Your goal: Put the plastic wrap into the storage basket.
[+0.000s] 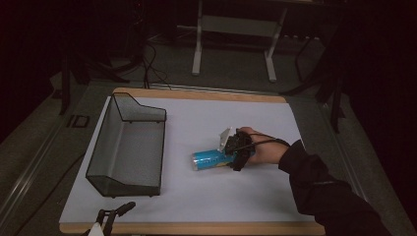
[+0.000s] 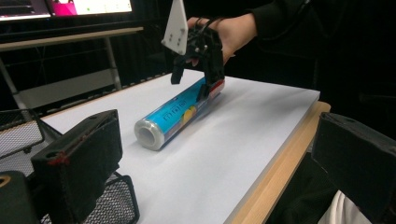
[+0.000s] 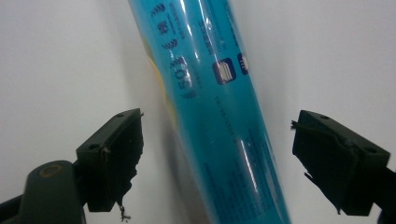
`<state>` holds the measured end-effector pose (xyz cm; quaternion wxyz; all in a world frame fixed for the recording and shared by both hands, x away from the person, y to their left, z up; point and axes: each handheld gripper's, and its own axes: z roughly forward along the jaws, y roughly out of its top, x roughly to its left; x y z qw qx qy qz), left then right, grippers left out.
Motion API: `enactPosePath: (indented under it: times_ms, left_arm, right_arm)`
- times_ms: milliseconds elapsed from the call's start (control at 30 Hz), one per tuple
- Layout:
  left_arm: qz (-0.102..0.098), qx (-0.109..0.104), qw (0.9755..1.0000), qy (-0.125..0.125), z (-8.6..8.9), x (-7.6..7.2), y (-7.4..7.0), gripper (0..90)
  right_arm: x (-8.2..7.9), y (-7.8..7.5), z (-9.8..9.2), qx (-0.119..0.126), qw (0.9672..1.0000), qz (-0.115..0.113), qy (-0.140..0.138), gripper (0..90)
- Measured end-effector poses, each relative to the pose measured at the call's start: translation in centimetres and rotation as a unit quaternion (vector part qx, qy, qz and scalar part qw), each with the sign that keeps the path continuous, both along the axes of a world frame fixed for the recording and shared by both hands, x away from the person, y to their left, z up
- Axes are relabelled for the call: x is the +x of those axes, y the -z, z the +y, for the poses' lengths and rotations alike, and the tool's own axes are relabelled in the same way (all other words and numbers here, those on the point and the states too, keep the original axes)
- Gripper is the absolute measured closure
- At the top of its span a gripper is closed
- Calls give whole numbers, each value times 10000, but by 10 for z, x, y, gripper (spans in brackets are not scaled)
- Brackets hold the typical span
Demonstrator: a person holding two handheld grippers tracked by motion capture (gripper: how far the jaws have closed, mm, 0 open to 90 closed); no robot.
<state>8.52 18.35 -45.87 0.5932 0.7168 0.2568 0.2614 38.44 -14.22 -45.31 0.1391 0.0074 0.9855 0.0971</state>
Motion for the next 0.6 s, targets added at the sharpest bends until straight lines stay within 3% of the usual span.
enactPosePath:
  times_ms: [167,200,233,300,333,400,433,533,600]
  left_arm:
    - [27,-15,10000,-52,1,-1,1,26]
    - [38,-28,10000,-73,1,-2,1,26]
    - [40,-28,10000,-80,2,-2,1,26]
    - [42,-28,9999,-104,2,-3,1,26]
    - [51,-23,9999,-110,1,-3,1,25]
    - [61,-22,9999,-133,1,-4,1,26]
    - [73,-27,9999,-132,1,-4,1,26]
    - [83,-28,9999,-140,1,-4,2,26]
    - [76,-30,9999,-141,2,-4,1,26]
  right_arm:
    - [9,10,5,-276,9994,221,2,162]
    - [11,14,6,-435,9985,320,-17,162]
    - [14,18,7,-592,9978,279,-89,182]
    - [16,19,8,-657,9974,293,-79,182]
    - [19,21,9,-712,9966,419,-39,176]
    - [23,25,10,-848,9954,449,-27,164]
    - [24,27,11,-889,9950,451,-58,141]
    - [21,35,11,-1270,9902,155,-553,114]
    - [21,40,12,-1337,9891,142,-603,114]
